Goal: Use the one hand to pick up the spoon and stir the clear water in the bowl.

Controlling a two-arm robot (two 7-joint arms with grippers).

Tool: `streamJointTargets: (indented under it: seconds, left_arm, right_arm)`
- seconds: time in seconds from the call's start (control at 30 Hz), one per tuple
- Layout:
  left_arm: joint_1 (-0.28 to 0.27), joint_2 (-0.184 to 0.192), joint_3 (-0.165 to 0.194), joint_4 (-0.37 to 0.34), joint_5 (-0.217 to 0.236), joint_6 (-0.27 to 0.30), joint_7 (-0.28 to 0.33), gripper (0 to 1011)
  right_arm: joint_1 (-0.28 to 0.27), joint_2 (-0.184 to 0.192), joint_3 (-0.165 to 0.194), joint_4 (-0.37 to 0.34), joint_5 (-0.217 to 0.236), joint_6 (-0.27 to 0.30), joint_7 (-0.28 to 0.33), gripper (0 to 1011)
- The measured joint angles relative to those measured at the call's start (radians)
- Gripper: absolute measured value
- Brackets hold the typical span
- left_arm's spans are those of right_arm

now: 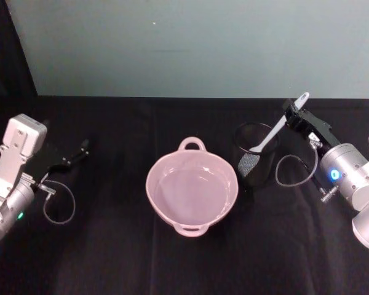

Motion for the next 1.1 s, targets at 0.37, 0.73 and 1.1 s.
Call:
streamJointTargets:
  seconds: [0.37, 0.73, 1.1]
  left_arm:
    - [0.000, 0.000, 0.000, 0.000, 0.000, 0.000, 0.000, 1011]
    - [0.000, 0.000, 0.000, 0.000, 0.000, 0.000, 0.000, 1011]
    - [0.000, 0.000, 0.000, 0.000, 0.000, 0.000, 0.000, 1011]
  right_arm:
    - [0.000, -0.001, 0.001, -0.002, -0.002, 0.001, 0.000, 396]
    - [0.000, -0.001, 0.001, -0.003, -0.003, 0.002, -0.001, 761]
    - [-0.003, 0.006, -0.007, -0.013, -0.008, 0.001, 0.001, 1002]
